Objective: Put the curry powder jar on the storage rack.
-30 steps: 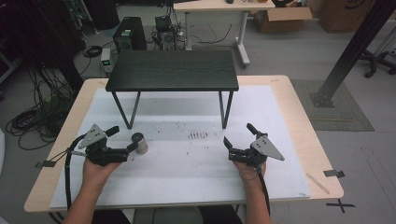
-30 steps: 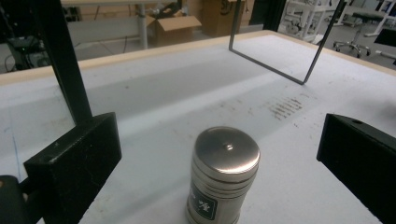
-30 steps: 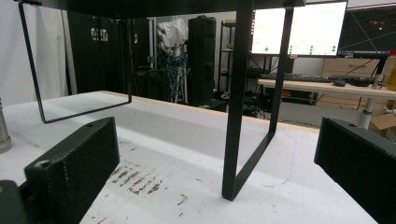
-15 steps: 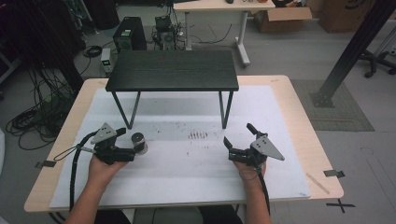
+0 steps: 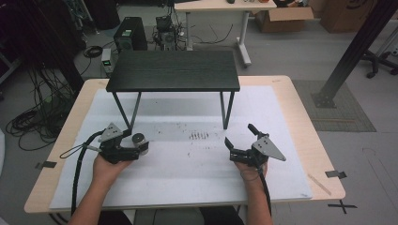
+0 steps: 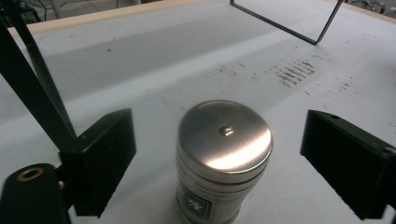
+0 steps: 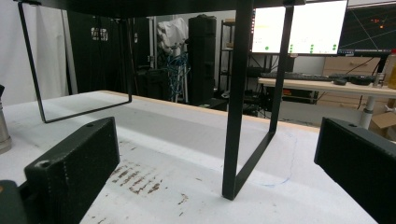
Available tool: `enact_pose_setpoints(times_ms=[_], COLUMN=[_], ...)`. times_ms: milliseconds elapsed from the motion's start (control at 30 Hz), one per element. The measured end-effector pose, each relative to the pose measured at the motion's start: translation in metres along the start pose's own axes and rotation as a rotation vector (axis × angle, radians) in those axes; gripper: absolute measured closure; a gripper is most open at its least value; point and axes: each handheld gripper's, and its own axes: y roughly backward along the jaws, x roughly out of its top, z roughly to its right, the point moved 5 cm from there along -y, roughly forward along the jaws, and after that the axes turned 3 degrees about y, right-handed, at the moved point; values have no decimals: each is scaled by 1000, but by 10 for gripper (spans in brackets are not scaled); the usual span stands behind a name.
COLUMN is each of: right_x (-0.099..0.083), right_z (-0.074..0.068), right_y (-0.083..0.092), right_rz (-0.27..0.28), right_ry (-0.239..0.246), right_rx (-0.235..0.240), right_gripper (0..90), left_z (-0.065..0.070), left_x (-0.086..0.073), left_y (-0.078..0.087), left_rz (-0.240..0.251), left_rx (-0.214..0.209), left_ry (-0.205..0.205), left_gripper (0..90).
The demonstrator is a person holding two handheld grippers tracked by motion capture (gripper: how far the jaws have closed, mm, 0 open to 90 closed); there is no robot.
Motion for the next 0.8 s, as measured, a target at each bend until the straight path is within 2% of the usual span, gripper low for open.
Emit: enact_pose_setpoints(times_ms=[267, 800], right_x=[0, 0], right_z=[0, 0], right_y=[0, 0], right_rz=[0, -1], right_ry=[0, 0], right_rx=[0, 0], right_gripper=[0, 0], left_z=[1, -1], left_x=[-3, -9], left_y=[-1, -4], left_rz=[-21, -30], left_rx=[-17, -3], left_ry=[4, 23], left_gripper=[223, 396])
